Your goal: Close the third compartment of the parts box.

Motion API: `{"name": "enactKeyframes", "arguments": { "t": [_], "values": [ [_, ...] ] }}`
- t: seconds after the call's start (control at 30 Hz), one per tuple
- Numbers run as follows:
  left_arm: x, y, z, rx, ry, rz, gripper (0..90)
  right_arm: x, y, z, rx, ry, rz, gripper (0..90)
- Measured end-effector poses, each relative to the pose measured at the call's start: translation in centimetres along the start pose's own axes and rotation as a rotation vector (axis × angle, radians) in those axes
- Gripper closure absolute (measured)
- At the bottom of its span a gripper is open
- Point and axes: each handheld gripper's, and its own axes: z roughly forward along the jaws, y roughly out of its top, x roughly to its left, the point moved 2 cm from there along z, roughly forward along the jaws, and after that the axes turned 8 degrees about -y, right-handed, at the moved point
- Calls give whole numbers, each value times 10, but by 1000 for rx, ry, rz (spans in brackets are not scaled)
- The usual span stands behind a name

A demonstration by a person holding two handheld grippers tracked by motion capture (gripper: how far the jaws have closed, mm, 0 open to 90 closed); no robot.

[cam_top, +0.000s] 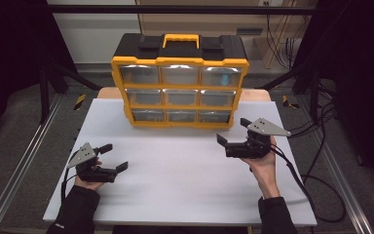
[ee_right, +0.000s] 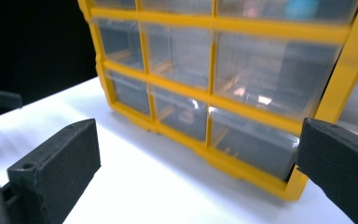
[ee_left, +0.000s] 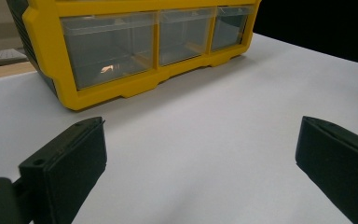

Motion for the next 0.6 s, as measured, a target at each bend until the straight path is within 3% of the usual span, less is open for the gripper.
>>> {"name": "enactKeyframes", "arguments": {
  "t": [0.27, 0.6],
  "values": [
    [0, 0, 0, 1, 1, 1, 16, -6, -31, -3, 41, 12, -3, 3],
    [-1, 0, 1, 3, 1, 2, 16, -17, -63, -11, 52, 32, 9, 2]
  ]
}}
